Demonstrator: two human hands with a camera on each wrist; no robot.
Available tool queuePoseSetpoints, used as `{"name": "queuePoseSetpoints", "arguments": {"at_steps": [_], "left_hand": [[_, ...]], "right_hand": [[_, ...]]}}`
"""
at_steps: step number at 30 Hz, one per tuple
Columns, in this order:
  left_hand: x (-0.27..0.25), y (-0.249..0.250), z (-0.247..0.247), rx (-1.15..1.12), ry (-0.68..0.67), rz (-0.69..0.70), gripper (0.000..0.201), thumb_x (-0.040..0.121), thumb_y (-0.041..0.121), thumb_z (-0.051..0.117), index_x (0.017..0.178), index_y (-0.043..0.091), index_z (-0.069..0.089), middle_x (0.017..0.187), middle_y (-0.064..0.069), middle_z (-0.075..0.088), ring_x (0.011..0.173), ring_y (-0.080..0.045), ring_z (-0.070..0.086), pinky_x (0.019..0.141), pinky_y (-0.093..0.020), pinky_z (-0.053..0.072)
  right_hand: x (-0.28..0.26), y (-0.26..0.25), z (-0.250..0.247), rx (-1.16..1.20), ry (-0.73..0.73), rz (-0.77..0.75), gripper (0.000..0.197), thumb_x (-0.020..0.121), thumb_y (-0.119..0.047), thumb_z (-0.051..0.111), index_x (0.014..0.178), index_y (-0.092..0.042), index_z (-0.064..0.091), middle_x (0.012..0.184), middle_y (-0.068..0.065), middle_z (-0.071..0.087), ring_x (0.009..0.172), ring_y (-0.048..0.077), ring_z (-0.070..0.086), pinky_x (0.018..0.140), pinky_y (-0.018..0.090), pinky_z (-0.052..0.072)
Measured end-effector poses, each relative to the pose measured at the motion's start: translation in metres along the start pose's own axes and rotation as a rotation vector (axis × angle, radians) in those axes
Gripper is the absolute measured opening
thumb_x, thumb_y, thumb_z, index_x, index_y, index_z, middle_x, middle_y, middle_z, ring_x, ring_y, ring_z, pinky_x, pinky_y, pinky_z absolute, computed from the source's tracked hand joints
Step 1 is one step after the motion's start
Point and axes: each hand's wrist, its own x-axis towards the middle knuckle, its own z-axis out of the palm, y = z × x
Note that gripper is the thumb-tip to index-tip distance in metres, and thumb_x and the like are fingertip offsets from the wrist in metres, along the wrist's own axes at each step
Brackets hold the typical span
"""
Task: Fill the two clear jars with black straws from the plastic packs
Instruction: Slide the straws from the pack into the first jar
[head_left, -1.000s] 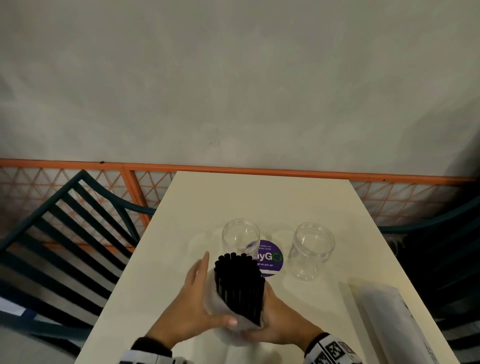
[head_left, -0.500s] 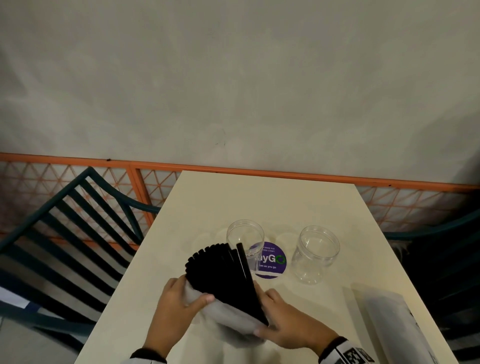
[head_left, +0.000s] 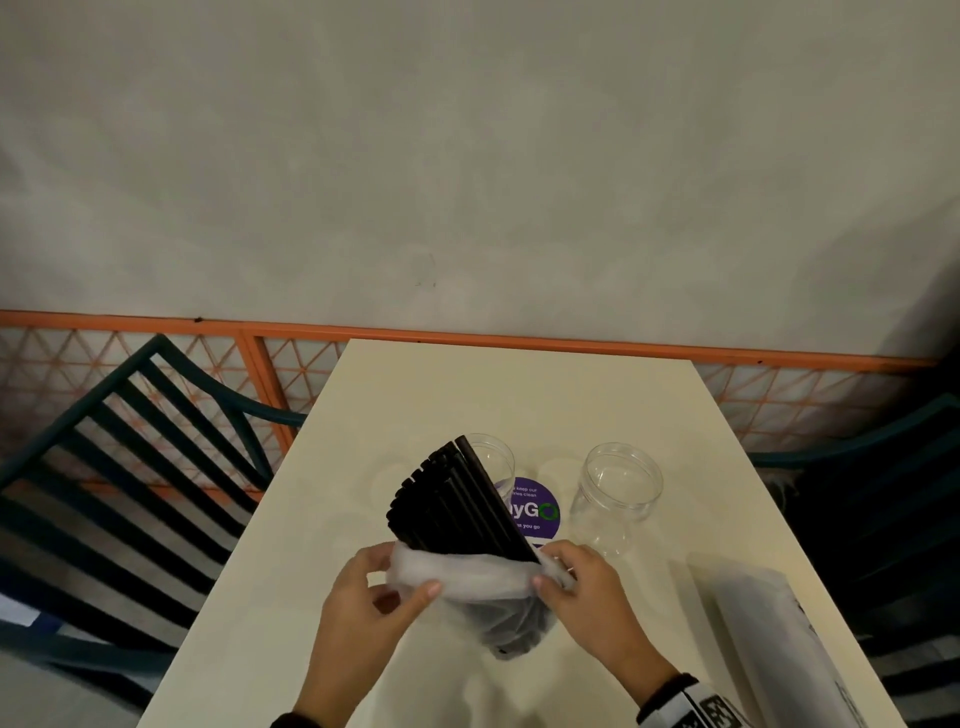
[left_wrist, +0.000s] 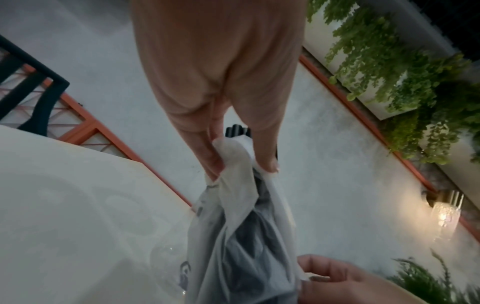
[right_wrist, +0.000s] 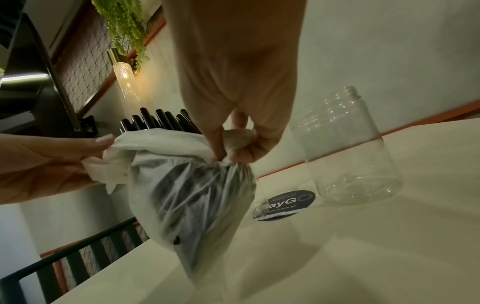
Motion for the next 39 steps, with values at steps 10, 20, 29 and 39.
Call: {"name": "queuePoseSetpoints", "arguments": {"at_steps": [10, 20, 29, 39], "left_hand": [[-0.014, 0.015, 0.03, 0.007, 0.137, 0.054, 0.038, 0.068, 0.018, 0.079, 0.078, 0.024, 0.043, 0.066, -0.01, 0.059, 0.058, -0.021, 0.058, 0.05, -0.015, 0.045], [-0.017, 0.021, 0.033, 0.035, 0.079, 0.116, 0.035, 0.072, 0.018, 0.075, 0.077, 0.021, 0.041, 0.075, -0.009, 0.055, 0.065, -0.024, 0.057, 0.054, -0.026, 0.046], [-0.022, 0.006, 0.036, 0.087, 0.028, 0.22, 0.029, 0.071, 0.004, 0.075, 0.061, 0.029, 0.065, 0.071, 0.017, 0.069, 0.063, -0.004, 0.065, 0.059, -0.008, 0.049], [-0.023, 0.01, 0.041, 0.057, 0.022, 0.37, 0.019, 0.067, 0.023, 0.071, 0.068, 0.041, 0.064, 0.075, 0.018, 0.067, 0.061, -0.001, 0.065, 0.058, -0.008, 0.05]], "right_hand": [[-0.002, -0.005, 0.013, 0.27, 0.156, 0.105, 0.031, 0.072, -0.001, 0.067, 0.064, -0.018, 0.042, 0.061, 0.0, 0.047, 0.057, 0.017, 0.042, 0.052, 0.021, 0.042], [-0.009, -0.019, 0.009, 0.492, -0.016, 0.075, 0.032, 0.073, -0.017, 0.078, 0.095, -0.012, 0.056, 0.092, 0.009, 0.061, 0.081, 0.013, 0.058, 0.063, 0.016, 0.052], [0.001, -0.009, 0.006, 0.439, 0.101, 0.065, 0.014, 0.078, -0.006, 0.07, 0.085, -0.014, 0.061, 0.077, 0.001, 0.062, 0.073, 0.012, 0.057, 0.062, 0.014, 0.049], [-0.019, -0.015, 0.009, 0.544, -0.183, -0.013, 0.086, 0.049, -0.044, 0.085, 0.122, -0.023, 0.044, 0.124, -0.006, 0.052, 0.109, -0.003, 0.054, 0.083, 0.019, 0.052]]}}
